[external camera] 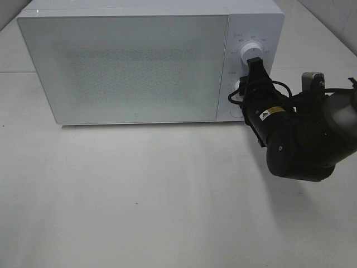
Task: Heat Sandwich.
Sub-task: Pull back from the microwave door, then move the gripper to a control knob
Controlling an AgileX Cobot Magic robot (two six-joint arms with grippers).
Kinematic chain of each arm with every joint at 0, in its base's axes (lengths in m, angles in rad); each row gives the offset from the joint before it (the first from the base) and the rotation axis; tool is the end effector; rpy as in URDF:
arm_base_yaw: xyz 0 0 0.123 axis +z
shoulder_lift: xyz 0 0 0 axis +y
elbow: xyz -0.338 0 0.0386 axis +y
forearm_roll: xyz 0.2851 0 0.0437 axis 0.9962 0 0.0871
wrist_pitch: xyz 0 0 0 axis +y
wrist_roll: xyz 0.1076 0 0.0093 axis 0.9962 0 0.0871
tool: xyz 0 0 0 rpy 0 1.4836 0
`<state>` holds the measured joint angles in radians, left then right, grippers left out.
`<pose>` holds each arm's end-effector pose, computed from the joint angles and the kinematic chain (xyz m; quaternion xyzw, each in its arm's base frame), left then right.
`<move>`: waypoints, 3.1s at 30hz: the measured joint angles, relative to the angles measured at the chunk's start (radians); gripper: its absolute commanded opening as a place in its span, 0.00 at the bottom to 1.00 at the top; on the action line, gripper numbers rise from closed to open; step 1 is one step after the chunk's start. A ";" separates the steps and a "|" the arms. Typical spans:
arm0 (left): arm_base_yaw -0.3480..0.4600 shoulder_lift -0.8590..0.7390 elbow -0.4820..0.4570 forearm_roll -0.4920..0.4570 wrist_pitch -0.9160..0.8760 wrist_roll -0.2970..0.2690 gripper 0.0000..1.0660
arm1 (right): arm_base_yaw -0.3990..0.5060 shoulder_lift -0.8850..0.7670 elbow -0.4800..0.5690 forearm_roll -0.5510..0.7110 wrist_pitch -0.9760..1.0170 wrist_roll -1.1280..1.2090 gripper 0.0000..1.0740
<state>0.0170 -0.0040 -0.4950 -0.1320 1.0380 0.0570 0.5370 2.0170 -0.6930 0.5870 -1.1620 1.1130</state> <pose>-0.0118 -0.0125 0.2885 0.0187 0.8455 -0.0463 0.5317 0.3586 0.1497 0.1319 0.4533 0.5976 0.3993 0.5273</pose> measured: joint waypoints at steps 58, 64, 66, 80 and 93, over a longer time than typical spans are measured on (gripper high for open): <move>0.000 0.000 0.000 0.000 0.000 0.000 0.93 | 0.002 0.001 0.000 0.024 -0.011 0.351 0.61; 0.000 0.000 0.000 0.000 0.000 0.000 0.93 | 0.005 0.001 0.000 0.029 -0.019 0.351 0.73; 0.000 0.000 0.000 0.000 0.000 0.000 0.93 | 0.006 0.001 0.001 0.031 -0.017 0.351 0.74; 0.000 0.000 0.000 0.000 0.000 0.000 0.93 | 0.007 0.001 0.010 0.007 -0.032 0.340 0.71; 0.000 0.000 0.000 0.000 0.000 0.000 0.93 | 0.006 -0.098 0.125 -0.057 -0.042 0.307 0.71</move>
<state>0.0170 -0.0040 -0.4950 -0.1320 1.0380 0.0570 0.5430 1.9190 -0.5680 0.5300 -1.2040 1.4200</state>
